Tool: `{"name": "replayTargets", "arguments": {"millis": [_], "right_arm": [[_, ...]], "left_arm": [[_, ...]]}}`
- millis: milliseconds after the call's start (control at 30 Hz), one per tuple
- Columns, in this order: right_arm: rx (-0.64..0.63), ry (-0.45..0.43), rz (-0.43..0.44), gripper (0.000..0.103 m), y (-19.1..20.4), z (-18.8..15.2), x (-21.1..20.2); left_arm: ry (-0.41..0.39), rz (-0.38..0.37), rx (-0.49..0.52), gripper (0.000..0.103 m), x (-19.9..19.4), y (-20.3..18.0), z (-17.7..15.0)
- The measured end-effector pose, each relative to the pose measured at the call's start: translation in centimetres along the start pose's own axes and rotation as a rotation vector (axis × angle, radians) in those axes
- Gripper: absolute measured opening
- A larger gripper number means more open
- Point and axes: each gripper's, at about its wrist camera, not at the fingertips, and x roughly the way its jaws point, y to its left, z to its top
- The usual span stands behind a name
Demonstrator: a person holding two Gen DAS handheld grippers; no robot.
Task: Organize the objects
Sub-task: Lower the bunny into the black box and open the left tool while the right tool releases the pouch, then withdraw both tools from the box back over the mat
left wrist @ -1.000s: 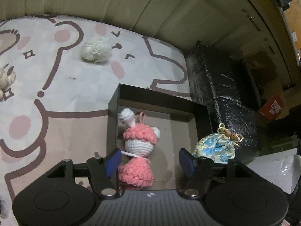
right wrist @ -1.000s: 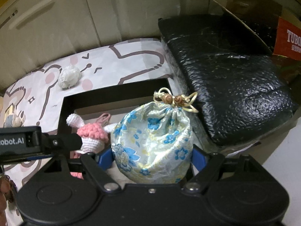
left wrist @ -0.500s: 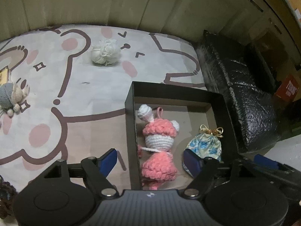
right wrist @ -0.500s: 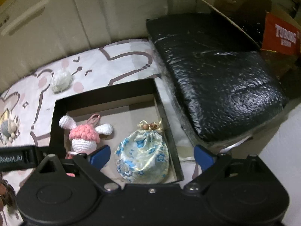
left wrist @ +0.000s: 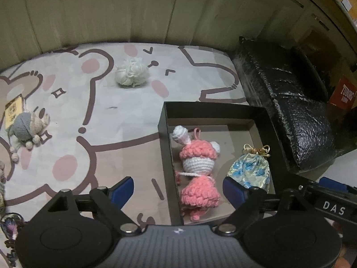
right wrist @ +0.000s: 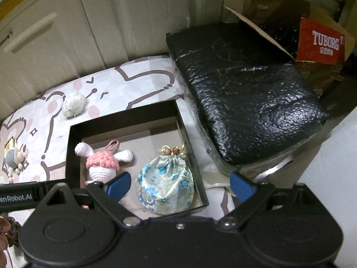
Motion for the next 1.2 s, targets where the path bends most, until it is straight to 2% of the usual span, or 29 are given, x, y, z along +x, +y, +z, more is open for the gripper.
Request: {"name": "replayTargets", "arguments": {"millis": [433, 633, 1200], "right_arm": [[0.009, -0.04, 0.001, 0.097, -0.2, -0.9, -2.8], [0.03, -0.081, -0.001, 0.103, -0.9, -1.5, -4.4], [0.016, -0.155, -0.029, 0.103, -2.3, -3.2, -7.6]], "left_arm": [[-0.038, 0.028, 0.043, 0.1, -2.2, 0.0, -0.8], [-0.069, 0.038, 0.046, 0.102, -3.2, 0.3, -1.3], [-0.105, 0.039, 0.063, 0.103, -5.0, 0.1, -2.4]]}}
